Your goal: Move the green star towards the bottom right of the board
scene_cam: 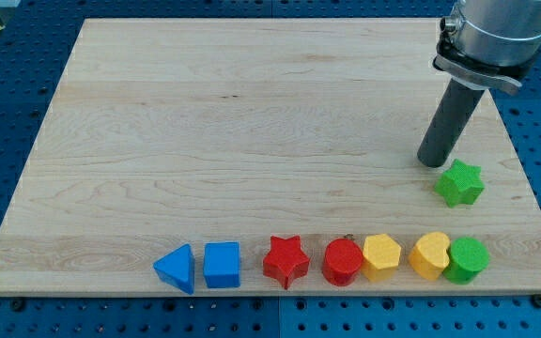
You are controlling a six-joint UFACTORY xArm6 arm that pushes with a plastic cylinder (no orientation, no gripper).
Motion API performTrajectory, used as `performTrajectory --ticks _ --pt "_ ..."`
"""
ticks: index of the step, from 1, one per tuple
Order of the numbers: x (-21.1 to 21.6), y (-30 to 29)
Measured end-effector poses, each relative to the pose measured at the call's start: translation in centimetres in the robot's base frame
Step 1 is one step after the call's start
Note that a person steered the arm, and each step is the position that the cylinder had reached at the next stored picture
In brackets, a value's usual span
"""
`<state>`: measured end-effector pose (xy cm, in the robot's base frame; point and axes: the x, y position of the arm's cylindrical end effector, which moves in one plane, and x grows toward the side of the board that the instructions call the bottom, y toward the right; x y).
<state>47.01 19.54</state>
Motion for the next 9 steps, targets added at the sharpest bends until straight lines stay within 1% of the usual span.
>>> performTrajectory --ticks 1,2,3,6,9 --pt "2.0 1.7" --pt "2.9 2.0" --pt "2.9 1.2" --pt "6.0 5.2" --pt "8.5 6.1"
